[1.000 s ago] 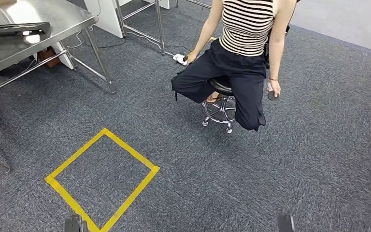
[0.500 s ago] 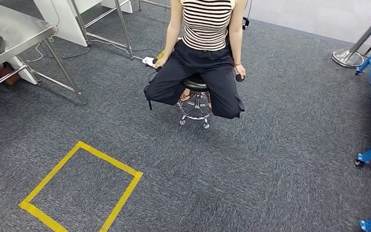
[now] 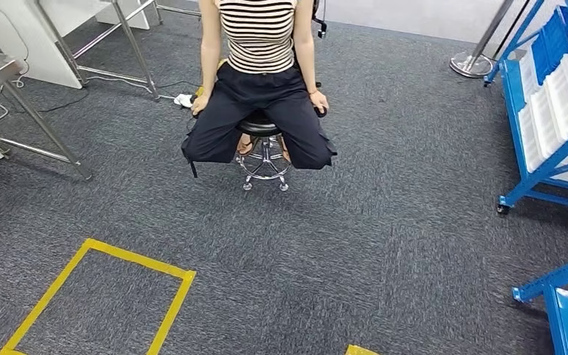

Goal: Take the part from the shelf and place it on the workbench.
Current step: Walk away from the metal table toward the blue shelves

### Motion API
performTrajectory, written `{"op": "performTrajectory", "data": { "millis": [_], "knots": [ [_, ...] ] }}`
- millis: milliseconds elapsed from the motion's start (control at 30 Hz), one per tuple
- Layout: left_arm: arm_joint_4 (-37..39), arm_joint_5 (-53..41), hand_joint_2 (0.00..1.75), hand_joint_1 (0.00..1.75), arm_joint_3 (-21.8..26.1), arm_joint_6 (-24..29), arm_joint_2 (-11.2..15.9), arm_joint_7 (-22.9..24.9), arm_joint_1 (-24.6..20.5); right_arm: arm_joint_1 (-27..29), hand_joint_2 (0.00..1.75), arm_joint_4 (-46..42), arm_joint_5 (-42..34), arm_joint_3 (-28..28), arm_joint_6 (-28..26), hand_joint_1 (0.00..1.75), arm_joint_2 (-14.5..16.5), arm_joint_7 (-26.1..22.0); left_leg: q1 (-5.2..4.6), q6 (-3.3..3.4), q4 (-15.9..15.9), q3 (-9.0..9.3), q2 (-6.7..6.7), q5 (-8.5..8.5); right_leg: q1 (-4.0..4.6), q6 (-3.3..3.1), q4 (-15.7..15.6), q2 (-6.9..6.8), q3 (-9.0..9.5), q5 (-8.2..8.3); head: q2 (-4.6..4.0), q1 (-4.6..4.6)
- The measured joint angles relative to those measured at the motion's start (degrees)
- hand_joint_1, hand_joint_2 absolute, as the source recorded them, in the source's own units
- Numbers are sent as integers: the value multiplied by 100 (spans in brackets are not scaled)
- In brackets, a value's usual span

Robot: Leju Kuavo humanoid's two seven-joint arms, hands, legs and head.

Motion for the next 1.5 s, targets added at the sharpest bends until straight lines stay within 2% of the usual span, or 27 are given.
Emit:
{"op": "performTrajectory", "data": {
  "millis": [67,133,200,233,267,333,400,433,500,567,633,700,733,800,867,933,1000,1067,1100,1133,1200,1233,1267,1300,1367,1433,1500],
  "knots": [
    [-29,-800,0,0,-10,193,21,141,9,6,0,-26,606,-9,-3,0,-4,128,36,-70,272,-109,-243,-236,-20,-81,-23,108,-1,52,0,-19],
    [-89,-1945,0,0,85,309,27,347,48,-15,0,-35,1019,-55,-5,0,10,186,55,-106,956,-410,-539,-662,-16,-133,-19,226,-29,91,0,-55],
    [-122,-2718,0,0,332,328,13,438,60,-33,0,-35,1135,-191,-5,0,42,176,54,-105,1539,-684,-639,-867,9,-154,-12,359,-54,110,0,-68],
    [-121,-2885,0,0,476,326,0,472,51,-36,0,-35,1147,-278,-5,0,56,163,53,-91,1561,-697,-658,-795,19,-156,-9,429,-54,114,0,-72],
    [-114,-2972,0,0,609,319,-13,521,42,-35,0,-34,1154,-363,-5,0,70,148,53,-69,1367,-607,-685,-620,25,-156,-5,502,-47,116,0,-72],
    [-90,-3089,0,0,793,281,-32,632,28,-41,0,-31,1164,-496,-5,0,97,118,55,-7,624,-251,-891,-206,29,-144,1,645,-35,121,0,-72],
    [-60,-3318,0,0,862,232,-40,773,15,-71,0,-21,1167,-596,-5,0,126,106,50,44,104,-17,-1092,-40,32,-95,12,773,-73,137,0,-71],
    [-50,-3485,0,0,857,214,-43,864,2,-84,0,-14,1169,-645,-5,0,140,112,40,61,36,7,-1116,-54,24,-57,11,832,-106,153,0,-74],
    [-43,-3809,0,0,803,185,-45,1028,-20,-91,0,1,1173,-736,-5,0,156,123,33,108,-34,18,-992,-18,1,17,7,919,-177,180,0,-73],
    [-43,-3987,0,0,735,167,-44,1133,-35,-93,0,9,1162,-823,-5,0,167,114,46,178,-140,48,-850,44,12,29,223,741,-319,53,0,-46],
    [-42,-4035,0,0,700,144,-38,1189,-38,-105,0,19,1145,-891,-5,0,171,93,33,218,-187,51,-685,73,21,-11,903,437,-658,-294,0,-6],
    [-38,-4038,0,0,690,114,-28,1223,-35,-107,0,33,1137,-950,-5,0,174,62,10,226,-184,33,-507,74,3,1,1595,318,-981,-566,0,14],
    [-37,-4037,0,0,689,99,-25,1237,-36,-102,0,42,1132,-975,-5,0,176,39,3,225,-182,28,-429,73,-7,39,1681,294,-1001,-578,0,16],
    [-31,-4037,0,0,684,73,-24,1270,-42,-95,0,55,1123,-1014,-5,0,176,-9,1,210,-171,31,-298,65,-27,145,1146,204,-668,-363,0,24],
    [-25,-4037,0,0,671,60,-22,1312,-48,-113,0,63,1124,-1039,-5,0,174,-47,-21,161,-132,39,-187,32,-27,176,310,-47,-191,-106,0,34],
    [-20,-4037,0,0,657,53,-19,1352,-55,-134,0,75,1130,-1056,-5,0,174,-73,-40,92,-94,55,-92,-6,-1,103,-23,-166,-16,-6,0,14],
    [-19,-4037,0,0,650,50,-19,1381,-74,-132,0,93,1134,-1072,-5,0,170,-83,-16,20,-76,74,-28,-29,11,9,-22,-51,-23,25,0,-8],
    [-17,-4037,0,0,648,49,-22,1393,-90,-133,0,106,1134,-1091,-5,0,166,-83,22,-51,101,16,-202,-187,-7,-64,-40,59,-13,64,0,-30],
    [-14,-4037,0,0,648,49,-23,1395,-87,-139,0,112,1134,-1100,-5,0,166,-82,36,-80,348,-90,-354,-364,-19,-97,-46,113,-8,85,0,-45],
    [-10,-4036,0,0,648,49,-24,1397,-80,-145,0,118,1135,-1106,-5,0,166,-81,42,-97,697,-246,-499,-575,-10,-113,-43,167,-25,95,0,-66],
    [-3,-4026,0,0,649,49,-26,1397,-59,-147,0,128,1136,-1113,-5,0,163,-67,44,-106,1413,-592,-622,-877,9,-133,-34,291,-41,108,0,-81],
    [-1,-4020,0,0,649,49,-26,1391,-52,-145,0,133,1137,-1114,-5,0,160,-50,44,-98,1564,-681,-642,-868,17,-133,-26,362,-42,109,0,-83],
    [1,-4014,0,0,650,49,-26,1385,-48,-144,0,135,1138,-1116,-5,0,157,-28,44,-84,1493,-668,-661,-739,22,-132,-18,435,-37,108,0,-84],
    [2,-4011,0,0,650,48,-26,1378,-45,-146,0,137,1141,-1117,-5,0,156,-4,45,-65,1214,-556,-701,-523,23,-131,-11,509,-29,107,0,-84],
    [2,-4011,0,0,650,42,-25,1370,-46,-158,0,139,1147,-1118,-5,0,161,29,56,-20,442,-222,-959,-124,32,-120,4,643,-31,106,0,-85],
    [3,-4014,0,0,650,34,-25,1364,-51,-173,0,140,1150,-1119,-5,0,166,39,52,20,45,-54,-1155,-1,29,-72,12,763,-79,121,0,-85],
    [3,-4014,0,0,650,25,-28,1356,-62,-173,0,143,1150,-1119,-5,0,168,39,32,74,-2,-45,-1075,7,3,7,-3,879,-148,152,0,-85]
  ]
}}
